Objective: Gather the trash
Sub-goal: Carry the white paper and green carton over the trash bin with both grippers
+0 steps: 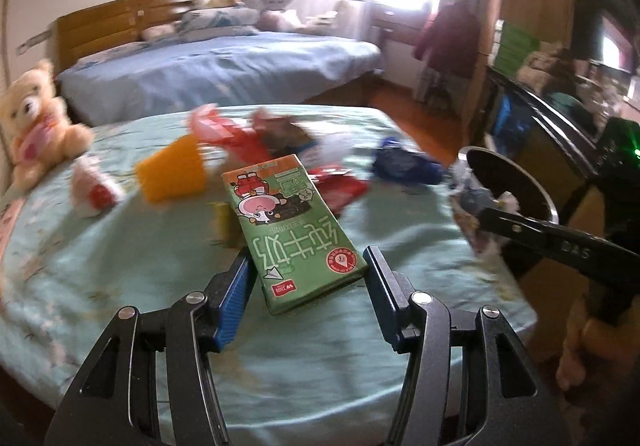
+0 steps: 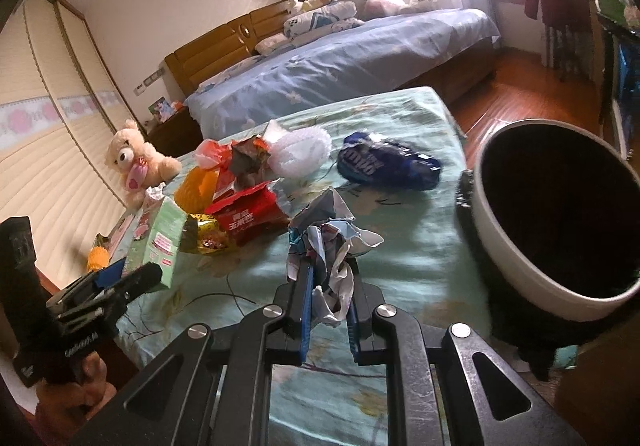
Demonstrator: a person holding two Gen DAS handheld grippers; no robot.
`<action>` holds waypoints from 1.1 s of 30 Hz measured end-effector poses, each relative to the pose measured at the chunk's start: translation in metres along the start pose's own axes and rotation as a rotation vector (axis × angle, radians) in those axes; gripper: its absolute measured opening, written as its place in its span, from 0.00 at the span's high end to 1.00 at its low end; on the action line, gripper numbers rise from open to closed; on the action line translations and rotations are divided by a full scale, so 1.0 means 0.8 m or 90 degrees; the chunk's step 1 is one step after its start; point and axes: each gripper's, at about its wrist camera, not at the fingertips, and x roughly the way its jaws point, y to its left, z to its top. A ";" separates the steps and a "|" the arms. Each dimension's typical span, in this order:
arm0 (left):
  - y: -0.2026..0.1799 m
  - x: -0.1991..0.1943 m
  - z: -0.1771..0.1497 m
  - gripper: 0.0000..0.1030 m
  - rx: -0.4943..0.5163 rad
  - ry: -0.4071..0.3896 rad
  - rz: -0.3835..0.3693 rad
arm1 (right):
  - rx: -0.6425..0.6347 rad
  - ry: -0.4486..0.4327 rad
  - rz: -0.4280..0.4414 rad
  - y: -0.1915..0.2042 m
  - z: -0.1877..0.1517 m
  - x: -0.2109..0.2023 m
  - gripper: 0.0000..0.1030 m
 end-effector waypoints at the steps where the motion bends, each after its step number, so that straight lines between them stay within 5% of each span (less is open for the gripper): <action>1: -0.009 0.002 0.002 0.47 0.010 -0.001 -0.007 | 0.002 -0.003 -0.003 -0.003 0.000 -0.003 0.86; 33: -0.205 0.095 0.068 0.47 0.155 0.063 -0.201 | 0.087 -0.066 -0.184 -0.146 0.017 -0.076 0.85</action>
